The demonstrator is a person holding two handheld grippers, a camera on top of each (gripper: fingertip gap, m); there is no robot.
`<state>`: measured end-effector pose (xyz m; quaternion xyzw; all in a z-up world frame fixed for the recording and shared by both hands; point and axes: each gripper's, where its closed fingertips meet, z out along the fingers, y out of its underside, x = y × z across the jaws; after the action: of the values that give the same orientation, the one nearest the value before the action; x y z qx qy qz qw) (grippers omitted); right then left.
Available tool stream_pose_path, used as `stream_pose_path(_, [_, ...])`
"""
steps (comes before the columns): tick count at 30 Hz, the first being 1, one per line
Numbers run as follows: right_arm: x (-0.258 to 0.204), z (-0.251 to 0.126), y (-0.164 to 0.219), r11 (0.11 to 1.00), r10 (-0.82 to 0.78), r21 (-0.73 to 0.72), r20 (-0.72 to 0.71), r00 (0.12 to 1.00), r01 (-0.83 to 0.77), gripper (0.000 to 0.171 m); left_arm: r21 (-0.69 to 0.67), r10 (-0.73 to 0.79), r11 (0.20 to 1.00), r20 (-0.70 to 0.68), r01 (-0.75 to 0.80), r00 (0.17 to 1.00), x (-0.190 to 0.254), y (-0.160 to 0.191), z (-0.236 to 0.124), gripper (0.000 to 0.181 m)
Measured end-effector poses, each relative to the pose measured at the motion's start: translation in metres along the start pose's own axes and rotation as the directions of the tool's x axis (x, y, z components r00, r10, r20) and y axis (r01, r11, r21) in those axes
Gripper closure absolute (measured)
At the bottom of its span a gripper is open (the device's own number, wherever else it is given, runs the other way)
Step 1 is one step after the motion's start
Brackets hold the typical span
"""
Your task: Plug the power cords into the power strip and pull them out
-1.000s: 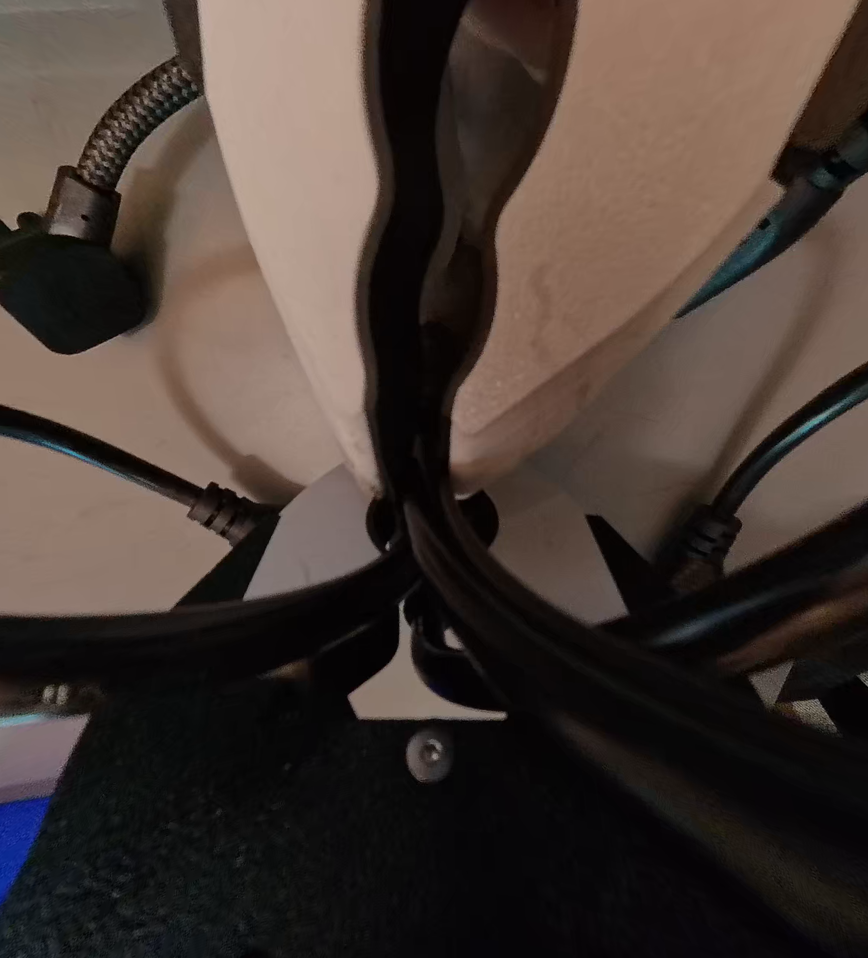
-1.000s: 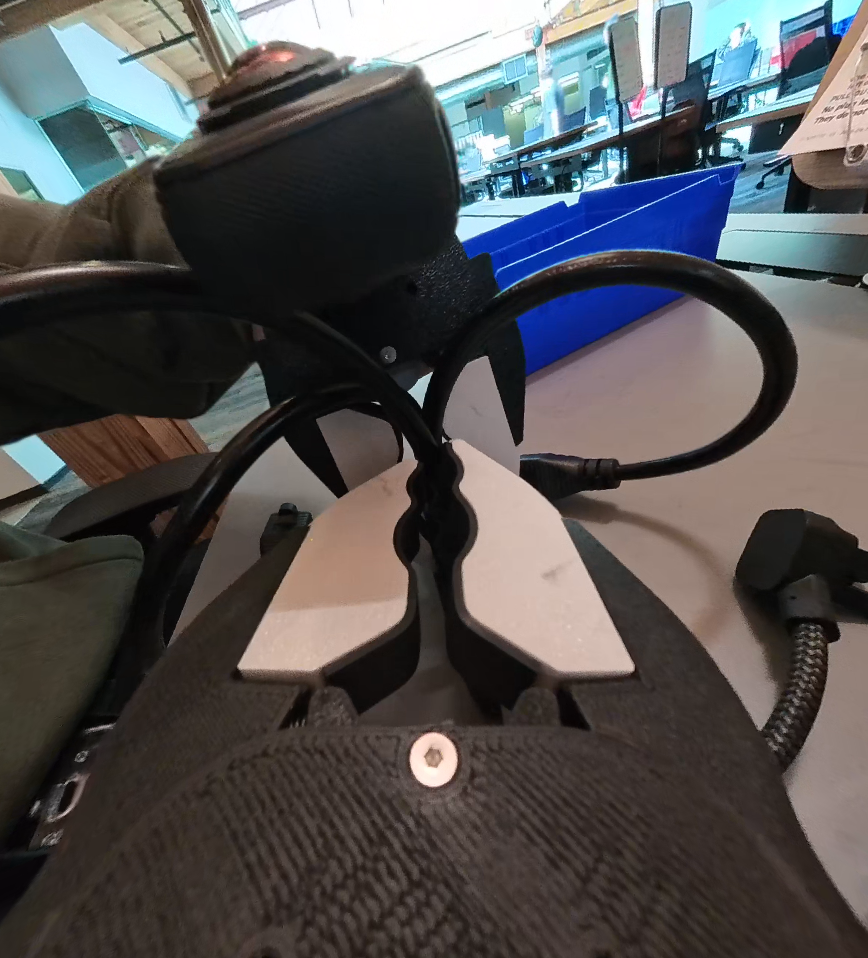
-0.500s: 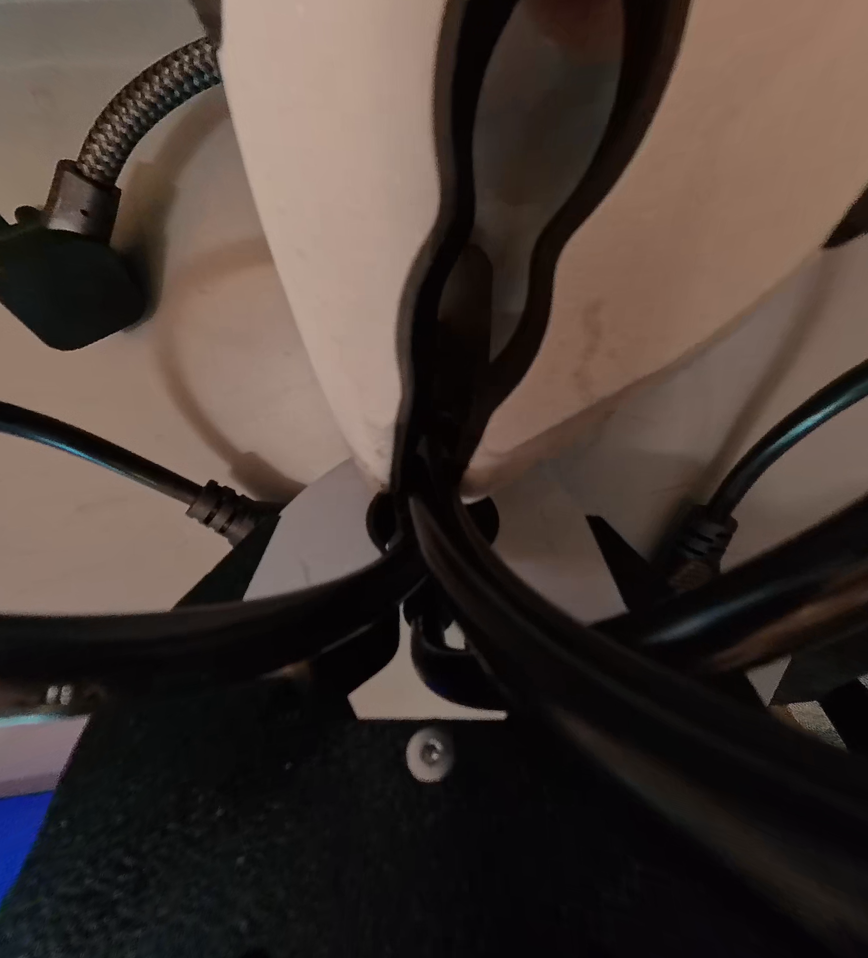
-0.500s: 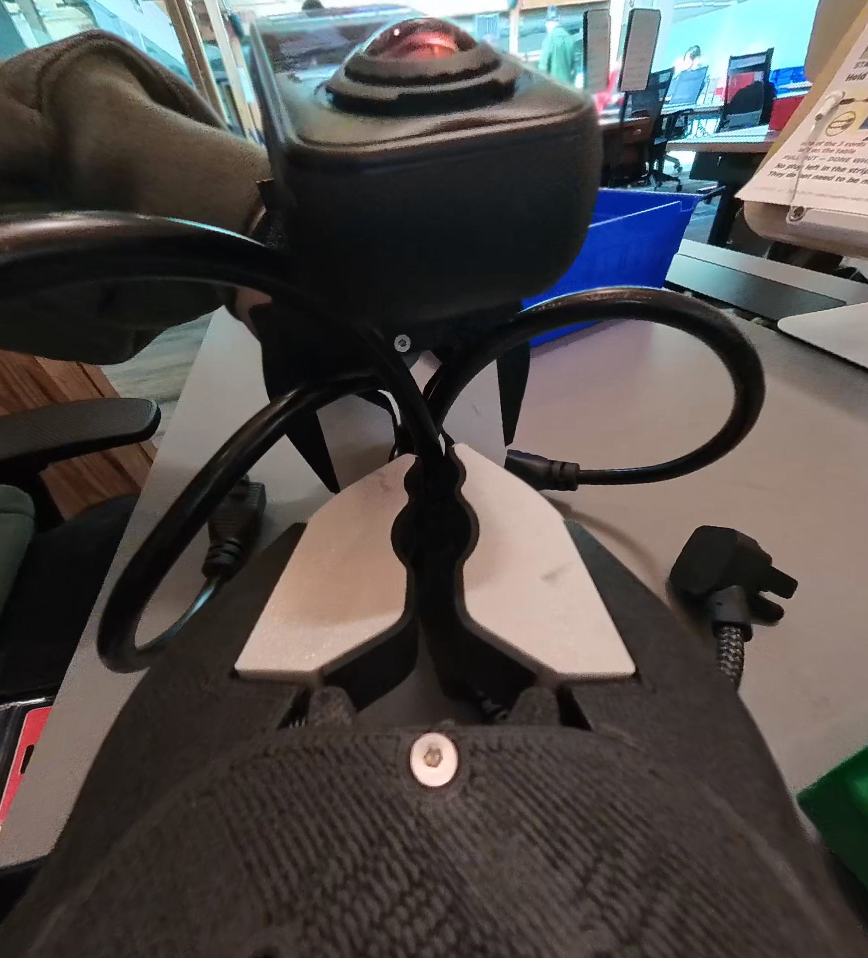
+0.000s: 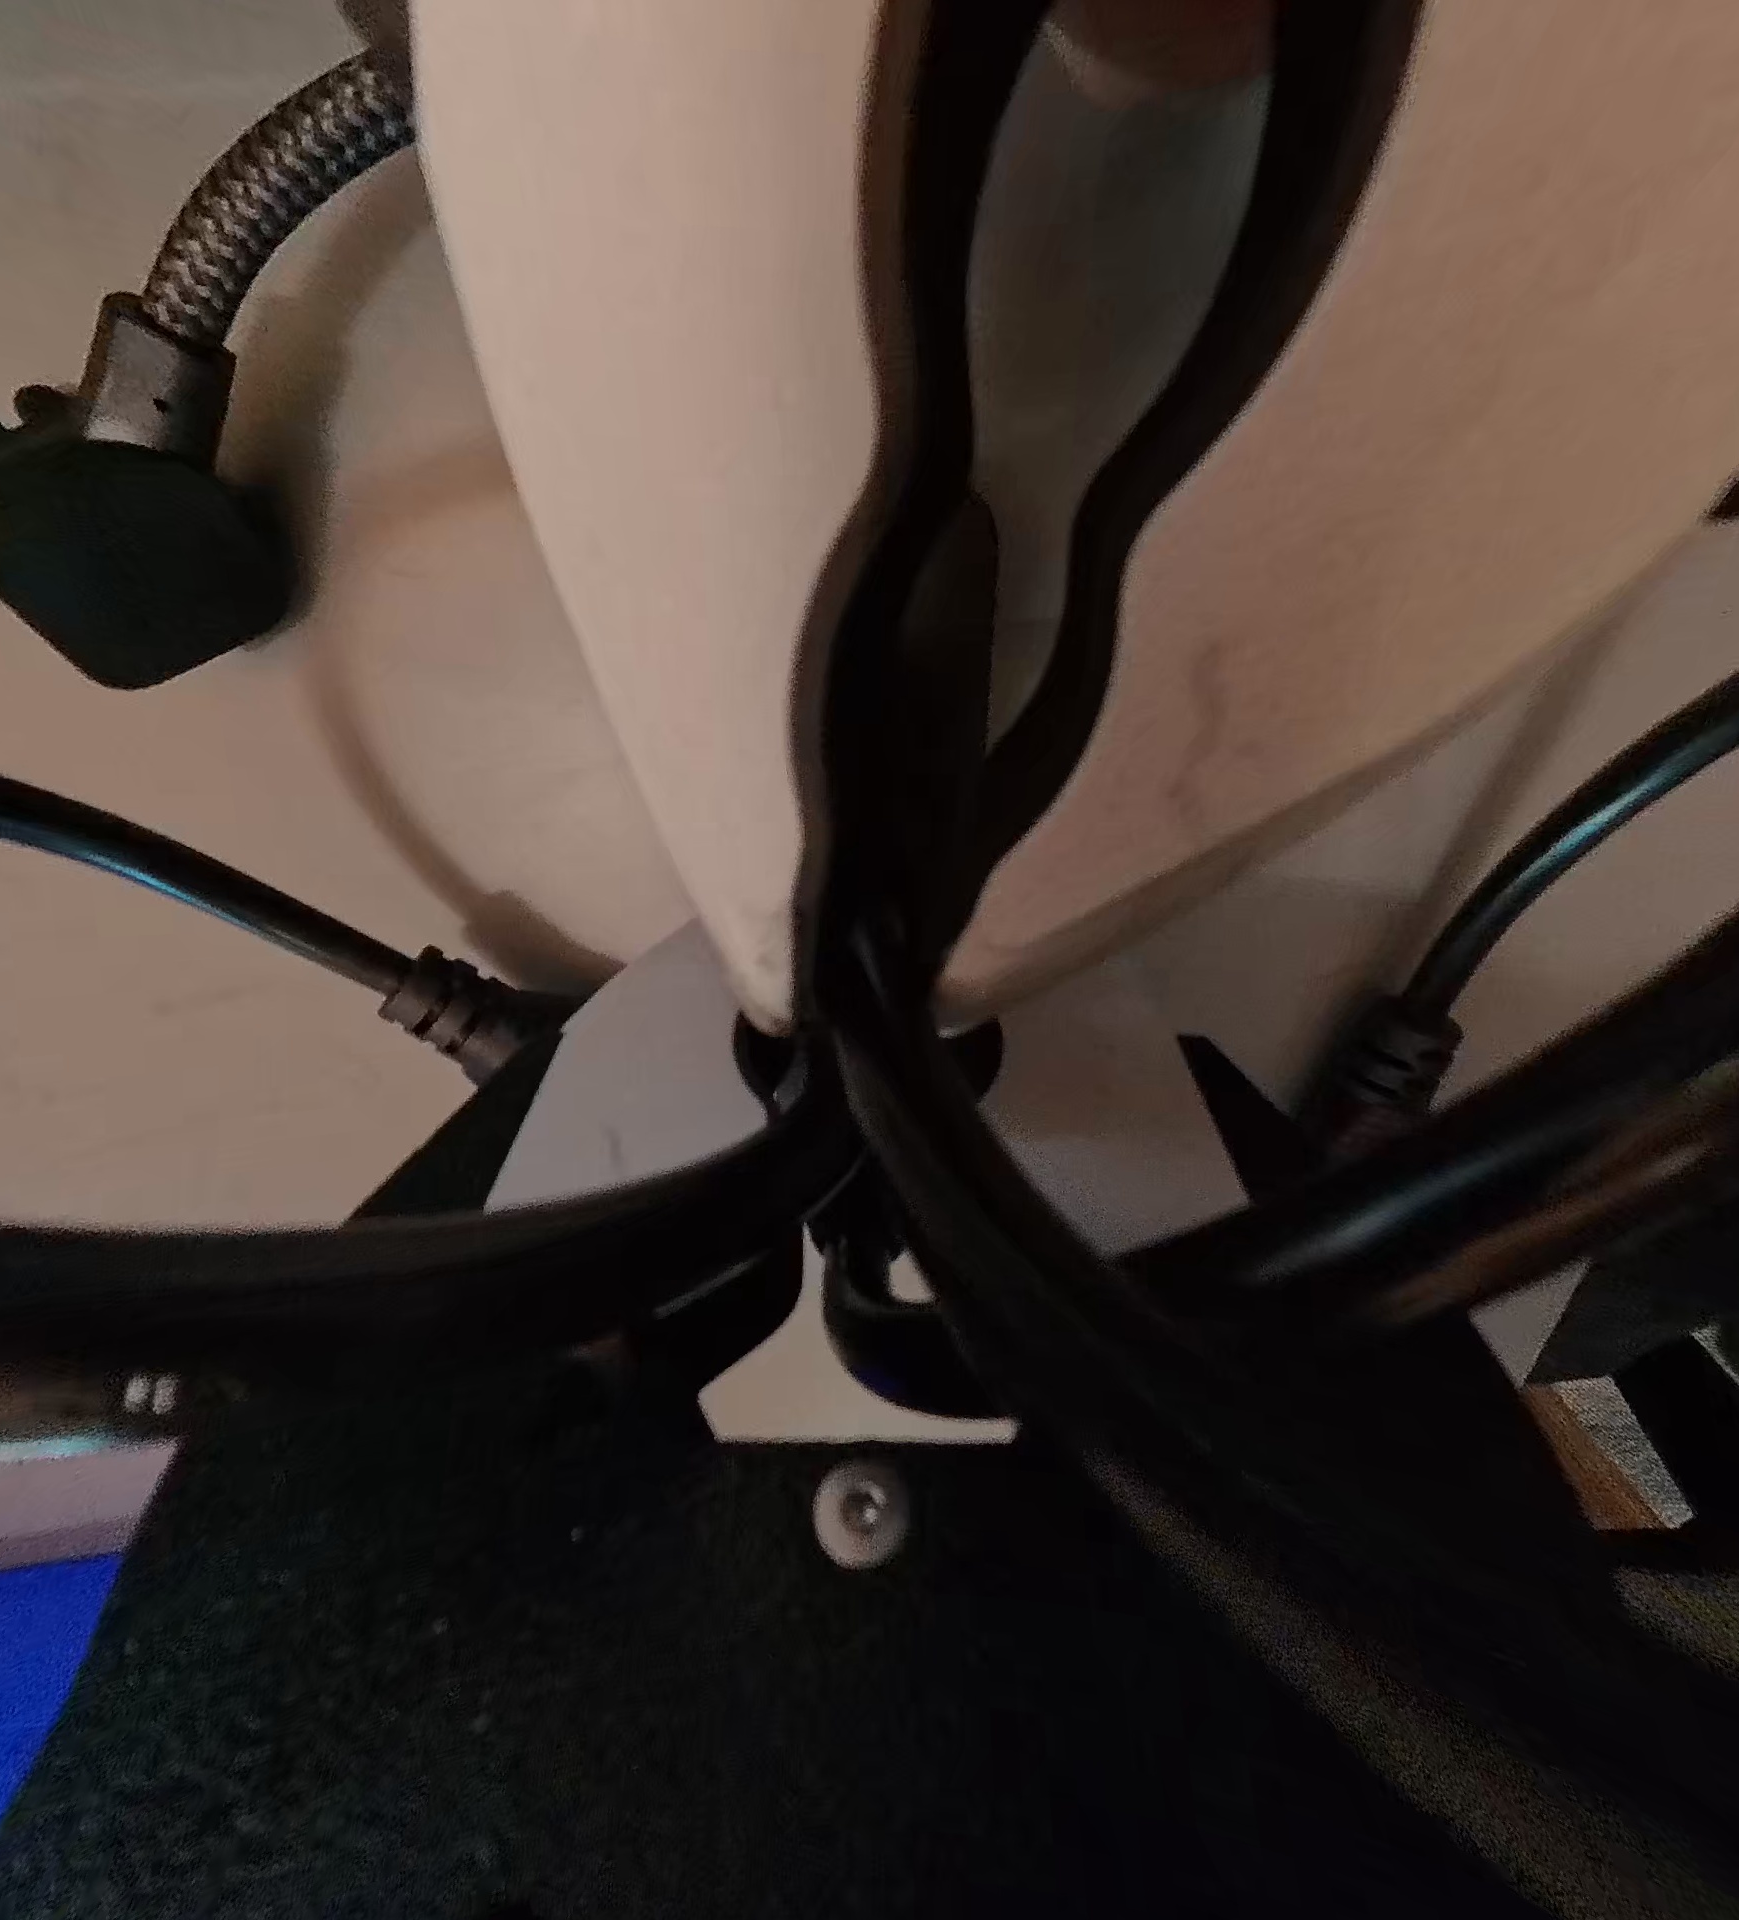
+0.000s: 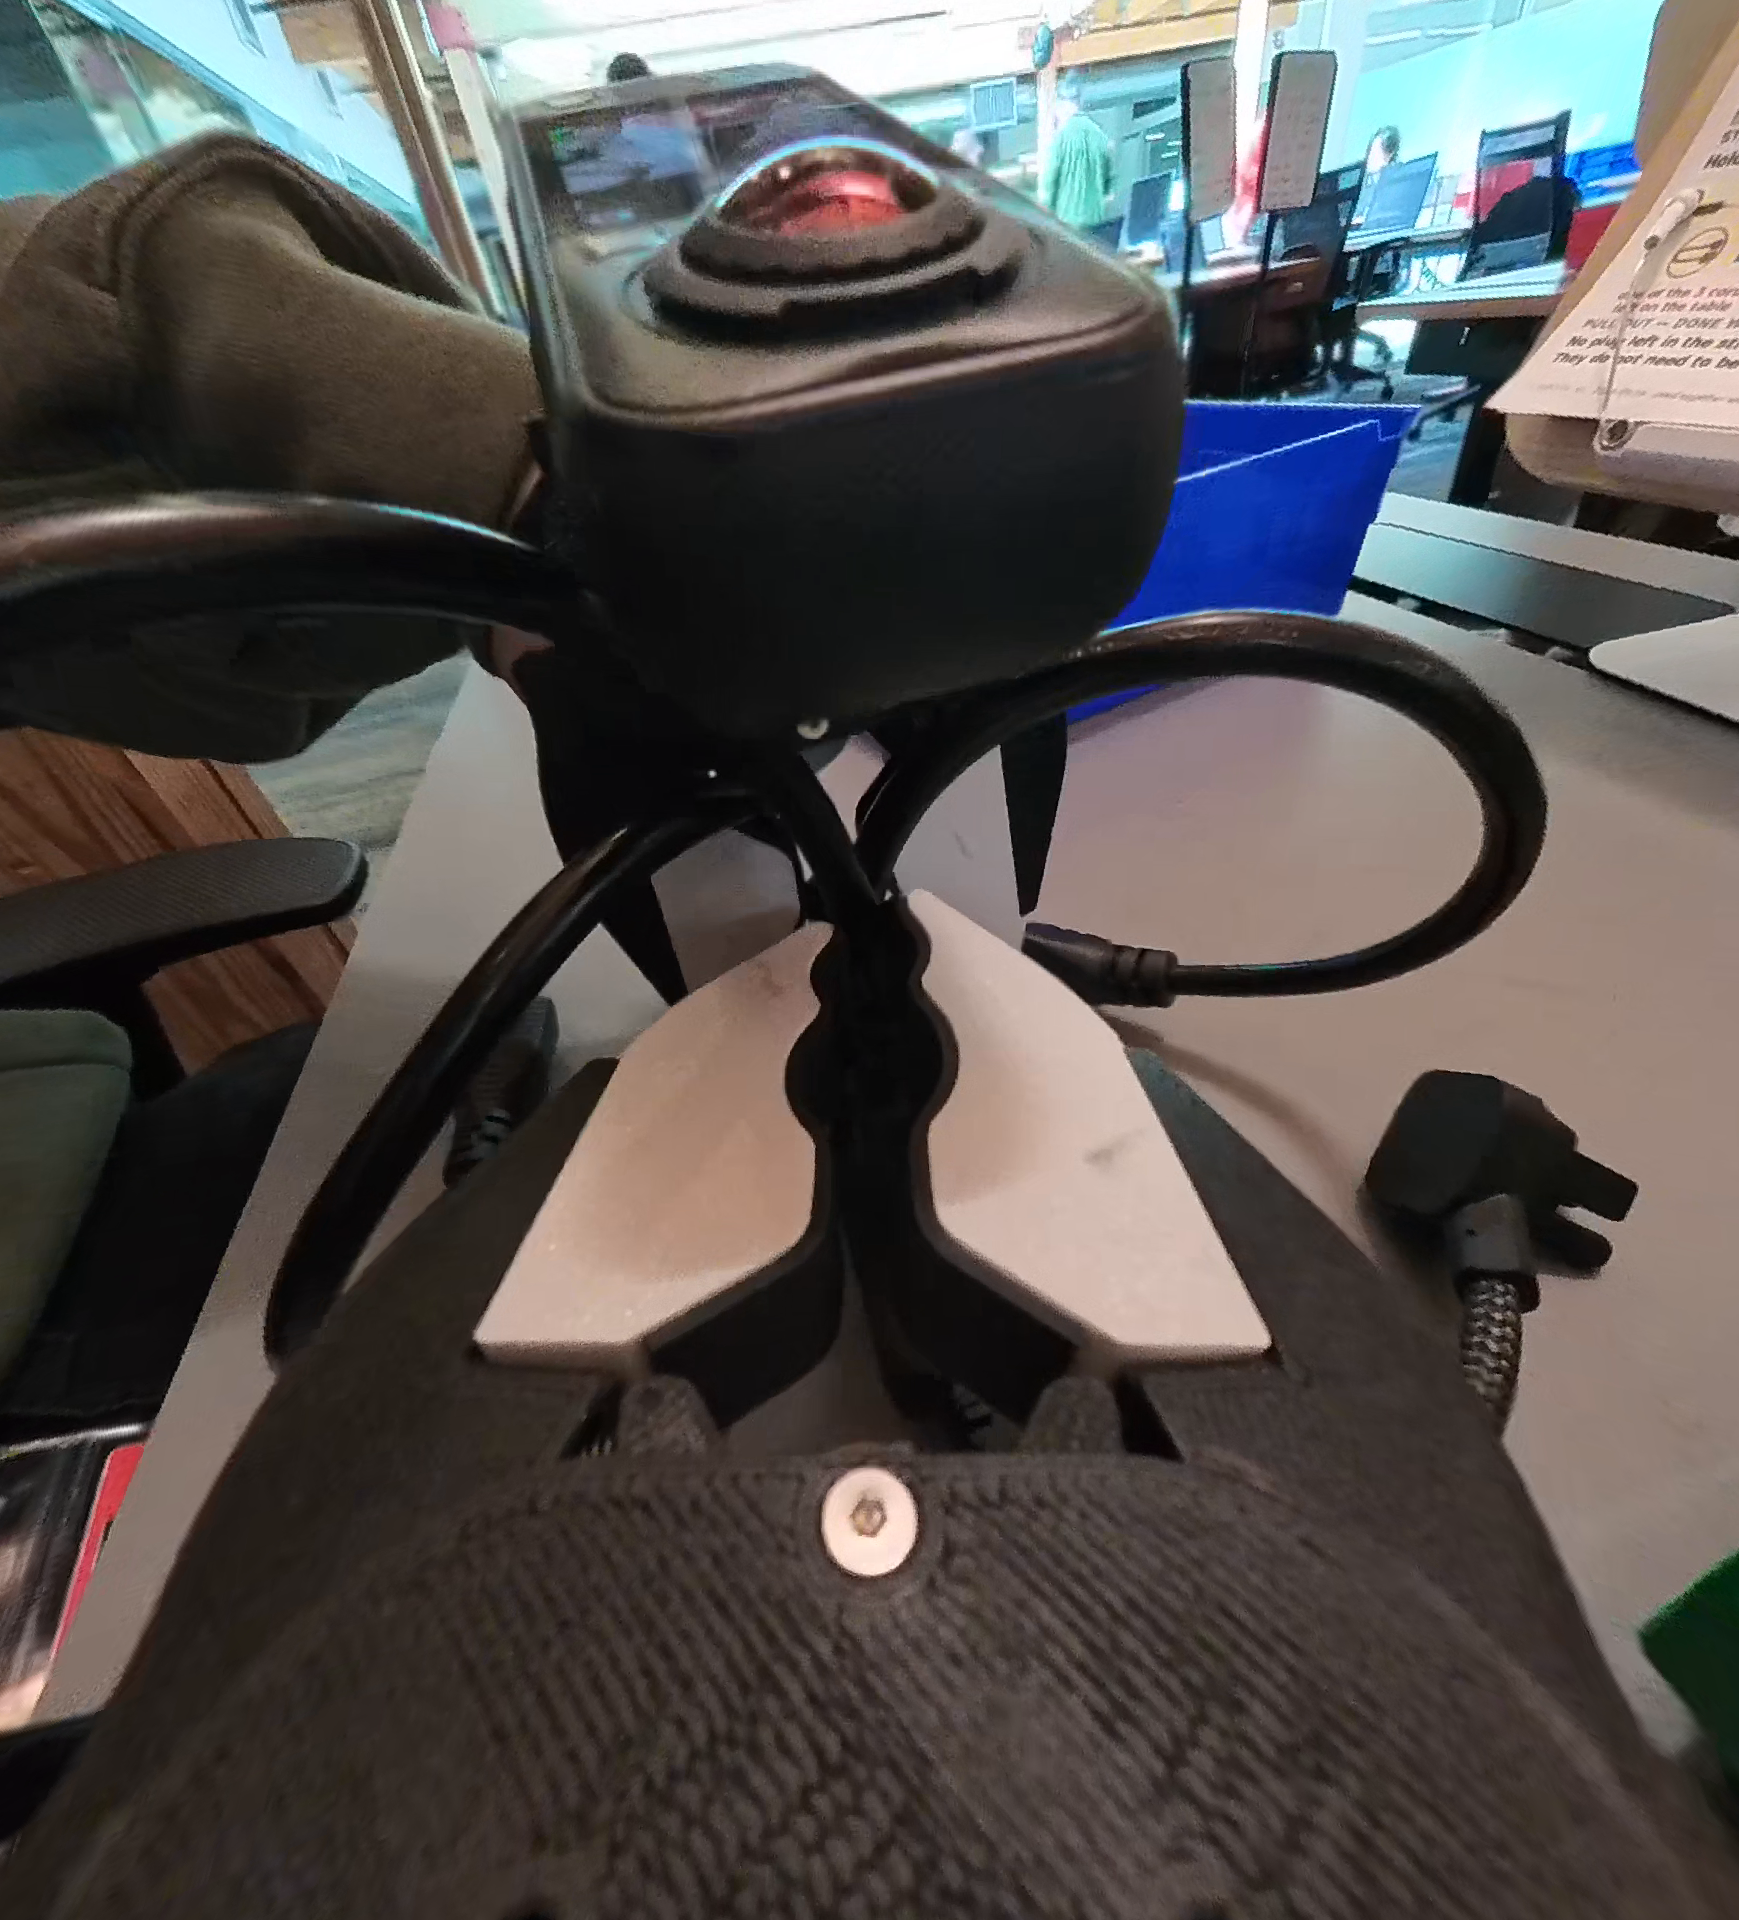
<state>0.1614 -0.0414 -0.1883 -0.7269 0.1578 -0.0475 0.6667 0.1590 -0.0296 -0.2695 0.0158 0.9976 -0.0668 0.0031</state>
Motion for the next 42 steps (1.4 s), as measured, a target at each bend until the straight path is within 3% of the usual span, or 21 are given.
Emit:
stream_pose_path(1, [0.0, 0.0, 0.0, 1.0, 0.019, 0.016, 0.006, 1.0, -0.019, 0.166, -0.001, -0.001, 1.0, -0.003, 0.001, 1.0, 0.0, 0.0, 0.0, 0.154])
stream_pose_path(18, [0.002, 0.002, -0.005, 0.992, 0.083, 0.096, 0.025, 0.996, -0.085, 0.166, -0.007, -0.017, 1.0, -0.001, 0.017, 1.0, -0.001, 0.002, 0.001, 0.155])
stream_pose_path(22, [0.003, 0.001, -0.005, 0.993, 0.067, 0.097, 0.03, 0.997, -0.07, 0.166, -0.008, -0.015, 1.0, 0.001, 0.015, 1.0, -0.001, 0.002, 0.002, 0.155])
stream_pose_path(25, [-0.004, 0.002, -0.004, 0.999, -0.033, 0.035, 0.027, 0.999, 0.032, 0.166, -0.007, 0.005, 1.0, -0.003, -0.005, 1.0, -0.001, 0.003, 0.002, 0.155])
stream_pose_path(32, [0.004, 0.002, -0.006, 0.994, 0.054, 0.098, 0.028, 0.998, -0.056, 0.166, -0.007, -0.017, 1.0, 0.002, 0.017, 1.0, -0.001, 0.003, 0.001, 0.155])
stream_pose_path(36, [-0.006, 0.001, -0.005, 0.998, -0.029, 0.059, 0.066, 0.997, 0.025, 0.166, 0.003, -0.004, 1.0, 0.003, 0.004, 1.0, 0.0, 0.003, 0.001, 0.155])
stream_pose_path(39, [0.009, 0.001, -0.008, 0.988, 0.117, 0.099, 0.02, 0.993, -0.119, 0.167, 0.006, -0.033, 0.999, 0.003, 0.033, 0.999, -0.002, 0.001, 0.0, 0.155])
stream_pose_path(42, [-0.004, 0.001, -0.006, 0.998, 0.007, 0.066, 0.051, 0.999, -0.01, 0.166, 0.006, -0.021, 1.0, 0.007, 0.021, 1.0, -0.002, 0.001, 0.0, 0.155])
